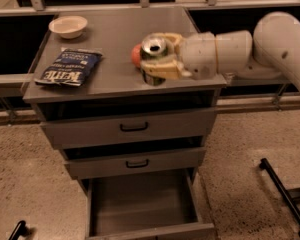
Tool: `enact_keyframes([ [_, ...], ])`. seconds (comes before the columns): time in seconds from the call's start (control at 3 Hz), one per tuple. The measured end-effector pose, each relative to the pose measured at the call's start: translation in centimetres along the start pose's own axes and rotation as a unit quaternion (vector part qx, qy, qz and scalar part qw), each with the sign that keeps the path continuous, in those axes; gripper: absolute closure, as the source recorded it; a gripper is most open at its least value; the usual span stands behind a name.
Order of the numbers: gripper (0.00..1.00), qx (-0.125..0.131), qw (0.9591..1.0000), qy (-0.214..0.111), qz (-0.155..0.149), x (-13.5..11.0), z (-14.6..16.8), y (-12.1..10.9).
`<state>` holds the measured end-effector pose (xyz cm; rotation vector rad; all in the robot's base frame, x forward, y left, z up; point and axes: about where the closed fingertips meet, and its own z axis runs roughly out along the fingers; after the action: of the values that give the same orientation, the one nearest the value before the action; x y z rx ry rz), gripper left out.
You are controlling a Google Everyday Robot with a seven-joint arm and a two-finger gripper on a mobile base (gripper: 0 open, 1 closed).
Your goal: Place green can into bottom drawer
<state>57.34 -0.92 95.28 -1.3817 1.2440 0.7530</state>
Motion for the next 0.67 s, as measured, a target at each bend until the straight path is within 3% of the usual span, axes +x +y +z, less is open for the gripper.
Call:
enact_keyframes([
  [0.33,1.0,-0.019,0.9983,-0.01,0.054,4.1,-1.3,5.2],
  [0.67,1.0,-0.021,0.9978,-0.004,0.063,5.0,-1.5,6.2],
])
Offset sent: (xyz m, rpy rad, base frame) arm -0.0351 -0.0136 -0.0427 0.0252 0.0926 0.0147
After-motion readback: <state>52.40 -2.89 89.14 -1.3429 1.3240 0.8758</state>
